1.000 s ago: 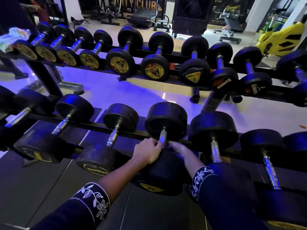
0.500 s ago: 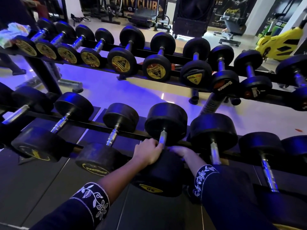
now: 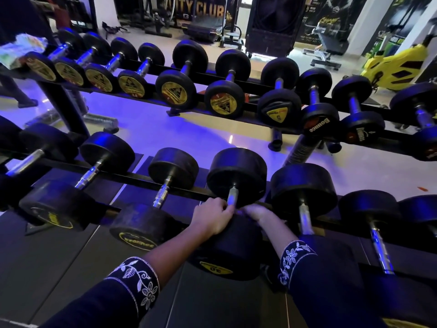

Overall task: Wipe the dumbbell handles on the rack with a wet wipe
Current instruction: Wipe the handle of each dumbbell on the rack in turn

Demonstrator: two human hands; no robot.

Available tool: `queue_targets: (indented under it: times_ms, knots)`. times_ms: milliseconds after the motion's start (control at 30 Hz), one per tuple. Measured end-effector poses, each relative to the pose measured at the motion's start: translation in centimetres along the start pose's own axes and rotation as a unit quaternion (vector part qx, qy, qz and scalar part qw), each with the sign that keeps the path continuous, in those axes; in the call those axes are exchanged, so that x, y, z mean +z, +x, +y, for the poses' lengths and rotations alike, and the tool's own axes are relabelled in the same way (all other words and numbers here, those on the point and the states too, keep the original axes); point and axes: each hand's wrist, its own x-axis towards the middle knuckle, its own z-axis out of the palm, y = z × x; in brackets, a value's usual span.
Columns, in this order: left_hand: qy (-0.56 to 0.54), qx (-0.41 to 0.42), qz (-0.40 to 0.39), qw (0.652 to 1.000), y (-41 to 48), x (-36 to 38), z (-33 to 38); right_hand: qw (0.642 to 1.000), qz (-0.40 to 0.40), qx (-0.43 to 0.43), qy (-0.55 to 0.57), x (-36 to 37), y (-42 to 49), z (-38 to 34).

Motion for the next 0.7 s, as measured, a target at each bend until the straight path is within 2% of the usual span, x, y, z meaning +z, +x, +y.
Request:
queue_targets:
  times_ms: [67,133,167,267,367,500,600,700]
  knots:
    - [-0.02,0.013,0.002,1.0,-0.2,0.0,-0.2,0.982,0.069,-0.041,0.172,-0.2,-0.4,-1.0]
    - [-0.046,0.024,-0.016,0.999,-0.2,0.0,-0.7,0.962,0.068,-0.081,0.253,-0.3,-1.7,-2.2]
    - [-0.061,0.03,-0.027,0.997,-0.3,-0.1,-1.2,0.966,0.065,-0.091,0.232,-0.2,-2.6,-2.4]
    - [-0.125,0.061,-0.029,0.99,-0.8,-0.2,-2.7,0.992,0.049,-0.091,0.074,0.0,-5.2,-2.3]
    - [-0.164,0.078,-0.011,0.983,-1.6,0.1,-3.8,0.994,0.059,-0.085,-0.039,0.1,-6.0,-2.2]
    - [-0.202,0.076,-0.012,0.976,-2.3,-0.1,-4.8,0.98,0.106,-0.121,0.116,0.8,-5.9,-3.2]
    - [-0.151,0.082,-0.025,0.985,-2.6,-0.1,-5.0,0.976,0.119,-0.14,0.116,1.4,-6.1,-3.0]
    - [-0.112,0.056,0.003,0.992,-2.1,0.1,-4.0,0.966,0.194,-0.136,0.104,0.4,-5.7,-1.8]
